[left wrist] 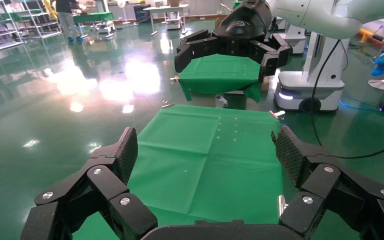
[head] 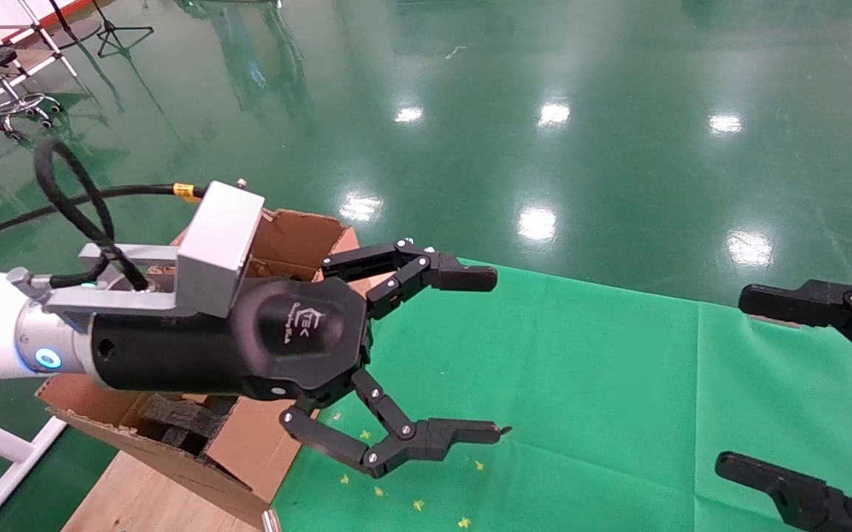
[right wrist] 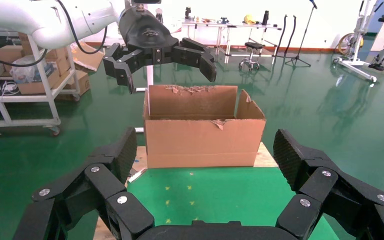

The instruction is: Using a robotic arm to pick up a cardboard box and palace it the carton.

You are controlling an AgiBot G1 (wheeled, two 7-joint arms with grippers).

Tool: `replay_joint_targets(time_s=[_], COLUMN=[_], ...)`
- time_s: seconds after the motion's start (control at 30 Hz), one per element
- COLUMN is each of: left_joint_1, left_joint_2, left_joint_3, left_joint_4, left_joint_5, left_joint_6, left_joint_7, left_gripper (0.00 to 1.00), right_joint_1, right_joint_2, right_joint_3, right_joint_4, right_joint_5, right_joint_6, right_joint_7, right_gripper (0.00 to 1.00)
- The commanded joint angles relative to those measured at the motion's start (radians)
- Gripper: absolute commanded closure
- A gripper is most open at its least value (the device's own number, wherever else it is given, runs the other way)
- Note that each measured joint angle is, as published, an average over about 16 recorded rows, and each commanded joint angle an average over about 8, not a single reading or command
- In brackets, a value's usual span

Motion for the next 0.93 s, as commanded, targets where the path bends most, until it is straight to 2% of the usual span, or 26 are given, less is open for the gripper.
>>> replay_joint_targets(time_s=[0.03, 0.93], left_joint_1=[0.0, 0.0], left_joint_2=[0.0, 0.0], left_joint_3=[0.0, 0.0], left_joint_4=[0.0, 0.0], left_joint_5=[0.0, 0.0], left_joint_6=[0.0, 0.0], left_joint_7=[0.0, 0.0], left_gripper=[0.0, 0.0], right_joint_1=[0.0, 0.0], right_joint_2=[0.0, 0.0], right_joint_3=[0.0, 0.0], right_joint_4=[0.0, 0.0], right_joint_5=[0.0, 0.0], right_joint_6=[0.0, 0.0], right_joint_7=[0.0, 0.0], right_gripper=[0.0, 0.0])
